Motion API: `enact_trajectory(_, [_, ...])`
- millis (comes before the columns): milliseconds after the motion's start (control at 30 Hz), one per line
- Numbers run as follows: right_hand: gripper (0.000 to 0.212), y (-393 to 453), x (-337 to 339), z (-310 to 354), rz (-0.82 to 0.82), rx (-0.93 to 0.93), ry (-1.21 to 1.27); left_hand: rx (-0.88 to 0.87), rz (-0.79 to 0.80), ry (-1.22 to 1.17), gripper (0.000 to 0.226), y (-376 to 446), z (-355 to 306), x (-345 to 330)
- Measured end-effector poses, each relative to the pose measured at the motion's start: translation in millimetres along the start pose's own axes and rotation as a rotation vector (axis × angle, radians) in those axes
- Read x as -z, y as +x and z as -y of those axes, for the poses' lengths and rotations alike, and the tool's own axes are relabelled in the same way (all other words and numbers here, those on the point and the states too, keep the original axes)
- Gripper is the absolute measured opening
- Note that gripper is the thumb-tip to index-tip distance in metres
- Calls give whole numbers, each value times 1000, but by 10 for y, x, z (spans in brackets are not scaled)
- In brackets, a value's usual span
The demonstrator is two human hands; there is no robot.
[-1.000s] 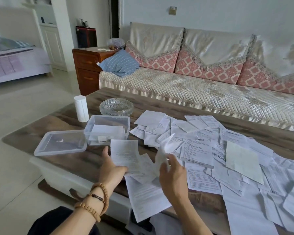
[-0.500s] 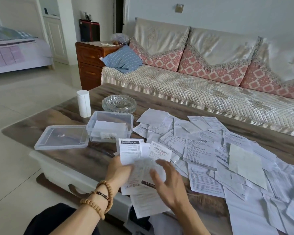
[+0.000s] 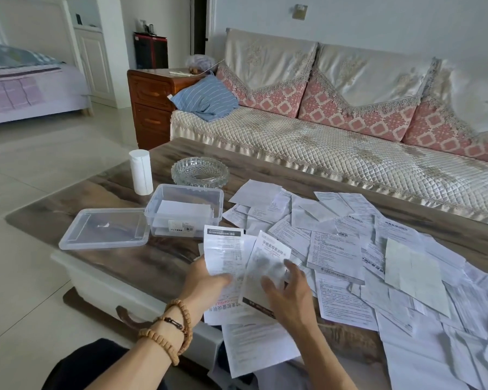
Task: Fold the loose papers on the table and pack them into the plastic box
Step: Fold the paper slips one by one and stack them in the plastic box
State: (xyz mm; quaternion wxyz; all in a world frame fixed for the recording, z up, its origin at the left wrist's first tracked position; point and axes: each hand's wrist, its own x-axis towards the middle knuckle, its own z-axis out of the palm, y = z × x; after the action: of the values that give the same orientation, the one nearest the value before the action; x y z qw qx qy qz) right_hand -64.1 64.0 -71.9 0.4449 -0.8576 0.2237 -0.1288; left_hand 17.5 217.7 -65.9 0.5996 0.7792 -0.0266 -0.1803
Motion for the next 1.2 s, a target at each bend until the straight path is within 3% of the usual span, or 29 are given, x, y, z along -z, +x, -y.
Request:
enact_trajectory(67, [105,39,44,37,114,-49,-16,35,-9,-81,22,-5,-8,32])
enact_trajectory(133, [123,-18,-24,86,320,31,-318,56,-16,-101,25,-6,-15,72])
enact_trajectory(200, [99,-89,-168,-7,306,241,-649,50,-5,-97,31,34,9,95])
enact_trajectory(233, [81,-101,-211,-89,243,332,-665,49,-3,-88,32,35,-1,96])
enact_trajectory(333, [38,-90,-159,-209,107,343,-344,59,10,-40,29,14,-15,107])
enact_trajectory(400, [34,-77,-97,-240,-85,266,-179,95,12,-40,25,34,-18,111])
enact_trajectory(433, [35,-82,-78,-231,-176,330,-186,109,7,-63,18,58,-20,106])
enact_trajectory(467, [36,-77,-92,-204,-181,444,-267,124,10,-86,13,44,-58,100])
enact_trajectory(533, [35,-94,-185,-140,48,603,-446,183,28,-105,54,47,-79,80])
enact_trajectory(567, [38,-114,-219,-101,181,599,-500,198,38,-104,65,41,-91,74])
enact_trajectory(633, [53,-137,-227,-45,349,523,-428,117,31,-67,38,6,-85,43])
enact_trajectory(667, [65,-158,-203,-6,375,481,-328,82,15,-61,23,8,-60,34])
enact_trajectory(733, [85,-232,-102,89,312,291,-20,57,-7,-138,19,18,-16,56])
enact_trajectory(833, [64,-178,88,143,23,-83,328,98,-17,-313,23,18,-7,149])
enact_trajectory(900, [40,-70,184,114,74,-226,385,92,10,-338,25,4,6,221])
enact_trajectory(967, [19,-41,222,159,174,-182,372,81,44,-331,27,-38,3,262])
enact_trajectory(1133, [11,18,179,347,53,-3,68,102,3,-452,19,-76,10,283])
enact_trajectory(1200, [21,35,177,355,65,-73,75,152,-69,-535,15,-74,20,276])
